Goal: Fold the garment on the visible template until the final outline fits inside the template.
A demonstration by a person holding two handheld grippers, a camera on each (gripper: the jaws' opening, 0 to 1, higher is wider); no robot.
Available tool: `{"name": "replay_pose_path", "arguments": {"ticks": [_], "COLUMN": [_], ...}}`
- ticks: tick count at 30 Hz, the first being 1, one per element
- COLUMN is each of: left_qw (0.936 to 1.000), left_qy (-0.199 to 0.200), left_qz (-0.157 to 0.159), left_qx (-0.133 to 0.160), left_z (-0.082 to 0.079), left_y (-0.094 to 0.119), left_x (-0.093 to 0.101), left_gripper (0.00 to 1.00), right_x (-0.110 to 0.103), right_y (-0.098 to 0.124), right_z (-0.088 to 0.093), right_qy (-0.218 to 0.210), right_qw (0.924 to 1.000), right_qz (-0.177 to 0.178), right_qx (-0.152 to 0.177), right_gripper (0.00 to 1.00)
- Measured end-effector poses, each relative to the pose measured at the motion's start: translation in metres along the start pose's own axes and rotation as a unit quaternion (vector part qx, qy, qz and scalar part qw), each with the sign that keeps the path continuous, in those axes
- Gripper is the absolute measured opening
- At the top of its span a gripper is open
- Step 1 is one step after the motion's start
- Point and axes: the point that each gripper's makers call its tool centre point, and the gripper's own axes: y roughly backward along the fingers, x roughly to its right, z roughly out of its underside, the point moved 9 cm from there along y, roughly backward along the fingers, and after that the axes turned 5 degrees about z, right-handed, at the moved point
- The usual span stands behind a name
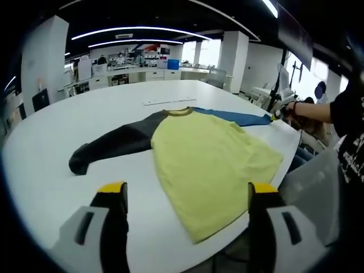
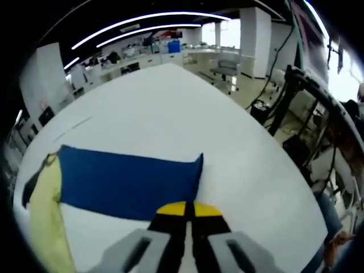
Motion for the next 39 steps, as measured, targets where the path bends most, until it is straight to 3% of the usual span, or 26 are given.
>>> {"name": "replay_pose_path", "arguments": {"ticks": [14,25,28,39], "left_qw": [1.0,1.0,0.9995,0.9997], "left_qy": [0.004,0.008,0.029,0.023], "left_qz": [0.004,0.005,0.013,0.006], "left_qx": [-0.003,-0.003,0.001,0.003], "left_z": [0.004,0.005,0.005,0.002], "left_y": [0.003,0.009,0.01,0.014], "left_x": [0.007,-0.005,-0.005,0.0], "left_gripper": [0.88,0.91,0.92,0.93], "right_x": [-0.021,-0.058,-0.068,-0.1], "right_y": [0.011,0.021,0.018,0.019], "right_z": [-0.027,-0.037,-0.043,-0.052], "right_qy": [0.017,0.031,0.037,0.057], "right_qw": [0.9991,0.9963,0.9952,0.9911], "right_qz": [-0.03,-0.069,-0.079,-0.11], "right_qx": [0.026,0.04,0.043,0.049], "right_gripper": [0.0,0.0,0.0,0.0]}}
